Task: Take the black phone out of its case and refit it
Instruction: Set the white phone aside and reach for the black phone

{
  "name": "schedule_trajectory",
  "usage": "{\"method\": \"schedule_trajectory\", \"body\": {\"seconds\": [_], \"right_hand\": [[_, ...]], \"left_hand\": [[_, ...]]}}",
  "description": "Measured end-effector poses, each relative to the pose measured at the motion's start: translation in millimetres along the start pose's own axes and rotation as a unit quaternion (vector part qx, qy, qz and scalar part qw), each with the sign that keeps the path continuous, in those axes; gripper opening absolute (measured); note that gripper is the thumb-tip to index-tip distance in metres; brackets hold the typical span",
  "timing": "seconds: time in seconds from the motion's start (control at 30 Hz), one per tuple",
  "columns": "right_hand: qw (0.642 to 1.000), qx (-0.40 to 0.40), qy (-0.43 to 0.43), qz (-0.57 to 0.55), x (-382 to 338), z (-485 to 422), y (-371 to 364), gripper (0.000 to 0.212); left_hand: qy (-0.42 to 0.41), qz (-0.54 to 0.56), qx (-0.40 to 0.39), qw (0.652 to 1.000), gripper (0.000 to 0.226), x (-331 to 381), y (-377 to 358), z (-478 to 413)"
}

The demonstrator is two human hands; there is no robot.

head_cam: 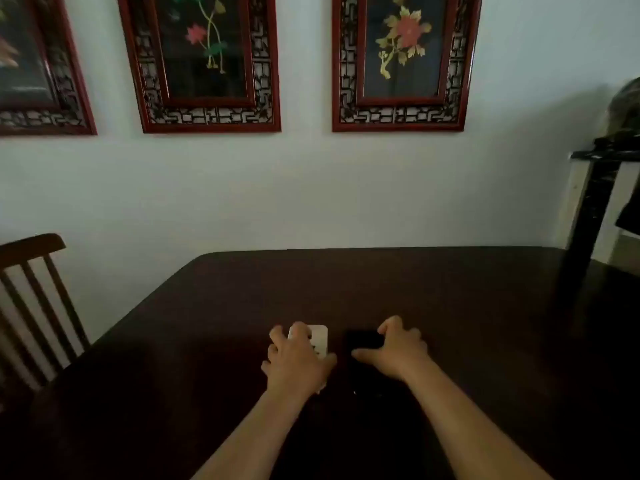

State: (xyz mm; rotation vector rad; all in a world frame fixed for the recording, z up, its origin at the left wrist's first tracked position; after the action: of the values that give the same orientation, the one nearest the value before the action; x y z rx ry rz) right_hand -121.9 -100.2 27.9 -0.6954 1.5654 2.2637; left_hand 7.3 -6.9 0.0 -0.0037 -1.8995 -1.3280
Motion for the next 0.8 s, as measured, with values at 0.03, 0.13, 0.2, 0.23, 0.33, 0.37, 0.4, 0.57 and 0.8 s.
{"method": "schedule_trajectory", "body": {"seconds": [0.03, 0.13, 0.2, 0.23, 0.33, 0.37, 0.4, 0.57, 0.8], "right_hand": [[1.0, -0.003, -0.006, 0.011, 1, 1, -6, 0.074], [0.999, -0.006, -0.012, 0.042, 5, 3, -23, 0.077], [0.998, -0.016, -0.017, 0.051, 6, 2, -31, 0.079], [0.998, -0.019, -0.019, 0.057, 7, 0, -33, 0.08], [0.996, -0.019, -0.026, 0.081, 6, 2, -40, 0.088], [0.996, -0.015, -0.024, 0.084, 6, 1, -41, 0.09], [0.996, -0.014, -0.023, 0.082, 6, 2, -41, 0.091], [0.998, -0.022, -0.03, 0.053, 9, -1, -40, 0.087], [0.997, -0.006, -0.03, 0.071, 8, 0, -39, 0.089]], "left_hand": [[0.011, -0.015, -0.015, 1.0, 0.069, 0, -4, 1], [0.026, -0.048, -0.031, 0.998, 0.078, -3, -13, 2], [0.025, -0.06, -0.044, 0.997, 0.081, -6, -19, 0], [0.024, -0.068, -0.045, 0.996, 0.08, -8, -21, -1], [0.012, -0.087, -0.037, 0.995, 0.076, -9, -24, -3], [0.009, -0.088, -0.029, 0.996, 0.074, -10, -25, -4], [0.007, -0.089, -0.022, 0.996, 0.071, -9, -25, -5], [0.015, -0.091, 0.001, 0.996, 0.073, -9, -22, -9], [-0.002, 0.266, 0.071, 0.961, 0.044, -15, 5, -24]]}}
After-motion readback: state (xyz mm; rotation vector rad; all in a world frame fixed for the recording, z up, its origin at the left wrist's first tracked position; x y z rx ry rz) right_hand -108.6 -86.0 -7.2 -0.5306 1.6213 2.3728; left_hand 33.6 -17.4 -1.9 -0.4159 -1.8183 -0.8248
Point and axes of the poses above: each hand's wrist, its own z-axis away from the middle knuckle, its own y-axis out of the back of the hand, x = y × z, the point moved 1 cm from there along -z, towards the middle knuckle, and after that the axes turned 12 degrees about -y, right-handed, at the moved point
